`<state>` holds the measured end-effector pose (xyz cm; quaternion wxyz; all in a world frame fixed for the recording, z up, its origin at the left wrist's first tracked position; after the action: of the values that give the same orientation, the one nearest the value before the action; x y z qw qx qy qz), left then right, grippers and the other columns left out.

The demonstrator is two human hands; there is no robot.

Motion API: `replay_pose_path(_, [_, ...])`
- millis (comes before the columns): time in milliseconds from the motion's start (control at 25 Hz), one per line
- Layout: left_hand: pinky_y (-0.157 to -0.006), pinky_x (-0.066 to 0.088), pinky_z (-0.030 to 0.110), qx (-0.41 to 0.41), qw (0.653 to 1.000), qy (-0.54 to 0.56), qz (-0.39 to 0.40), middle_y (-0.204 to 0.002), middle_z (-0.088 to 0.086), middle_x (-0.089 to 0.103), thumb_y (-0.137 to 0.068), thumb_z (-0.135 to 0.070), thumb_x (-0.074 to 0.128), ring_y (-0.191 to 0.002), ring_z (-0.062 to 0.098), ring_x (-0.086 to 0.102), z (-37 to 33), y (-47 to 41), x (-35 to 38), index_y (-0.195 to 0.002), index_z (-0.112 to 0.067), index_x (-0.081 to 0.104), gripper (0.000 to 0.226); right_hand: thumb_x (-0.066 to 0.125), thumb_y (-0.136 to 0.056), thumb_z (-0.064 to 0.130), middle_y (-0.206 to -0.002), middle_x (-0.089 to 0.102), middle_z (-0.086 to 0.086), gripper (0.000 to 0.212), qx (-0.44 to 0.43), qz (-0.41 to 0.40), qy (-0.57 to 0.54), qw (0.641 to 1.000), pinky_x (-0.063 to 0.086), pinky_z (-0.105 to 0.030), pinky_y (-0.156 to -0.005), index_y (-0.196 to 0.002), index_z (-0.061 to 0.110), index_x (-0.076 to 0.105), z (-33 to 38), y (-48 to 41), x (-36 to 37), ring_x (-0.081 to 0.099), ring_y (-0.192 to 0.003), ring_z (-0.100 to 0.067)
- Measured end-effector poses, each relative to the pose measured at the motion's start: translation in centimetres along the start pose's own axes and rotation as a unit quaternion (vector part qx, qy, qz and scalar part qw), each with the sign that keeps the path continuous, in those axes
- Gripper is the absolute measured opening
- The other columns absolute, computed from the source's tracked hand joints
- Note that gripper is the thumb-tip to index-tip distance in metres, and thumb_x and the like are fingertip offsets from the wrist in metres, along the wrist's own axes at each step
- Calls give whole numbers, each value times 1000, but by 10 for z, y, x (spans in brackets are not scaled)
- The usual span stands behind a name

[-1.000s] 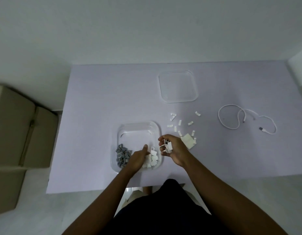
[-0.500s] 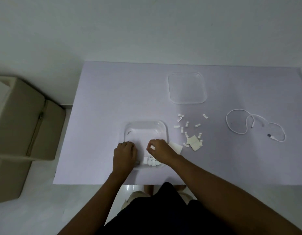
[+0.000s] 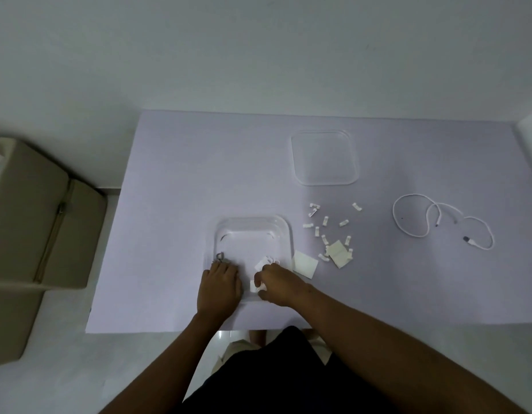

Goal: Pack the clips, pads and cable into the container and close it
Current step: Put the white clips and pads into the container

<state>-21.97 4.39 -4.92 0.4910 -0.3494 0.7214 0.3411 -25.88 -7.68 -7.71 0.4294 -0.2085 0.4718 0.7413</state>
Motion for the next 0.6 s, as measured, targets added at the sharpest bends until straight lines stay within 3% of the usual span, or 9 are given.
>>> replay_pose_path(120, [-67,51,35,-23,999,46,3,-86,8,69,-86,-21,49,-81,26,63,5,-2,0,-87,-12,66,19,60,-90,16,-125,59,-12,32,-7,-29,-29,999,50,-41,-91,-122,16,64,-3,6,-11,55,-115,-30])
replay_pose_path(200, [-67,50,33,-58,991,120,-22,-86,7,66,-88,-17,51,-79,24,60,9,-8,-6,-89,-11,63,13,58,-91,14,-116,61,-9,27,-15,-102,-85,991,48,-37,-93,-117,14,65,-5,17,-32,56,-111,-24])
replay_pose_path(320, [-75,47,30,-83,976,197,-47,-97,4,64,-91,-14,59,-88,20,57,-2,-20,-18,-102,-8,63,13,60,-88,8,-96,62,0,14,32,-286,-184,940,50,-26,-78,-99,15,66,-40,51,-79,59,-86,-12])
replay_pose_path(400, [-78,45,28,-60,970,231,-50,-99,0,61,-92,-17,61,-90,16,56,-28,-34,-25,-106,-10,63,16,60,-85,2,-91,62,0,16,105,-367,-210,900,52,-29,-73,-93,15,66,-84,77,-98,60,-78,-13])
replay_pose_path(600, [-70,46,27,65,966,251,7,-90,-1,60,-93,-22,60,-76,13,56,-125,-82,-17,-99,-13,63,10,60,-84,-1,-103,60,-12,22,276,-328,-224,875,47,-29,-79,-103,10,65,-192,111,-86,62,-92,-29])
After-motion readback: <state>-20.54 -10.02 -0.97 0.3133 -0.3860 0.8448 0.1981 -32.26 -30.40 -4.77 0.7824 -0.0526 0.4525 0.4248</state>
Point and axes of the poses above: each hand's wrist, its own y-axis away from the middle knuckle, its own x-axis out of the palm, z = x × y, the point moved 9 cm from there along -y, towards the middle knuckle
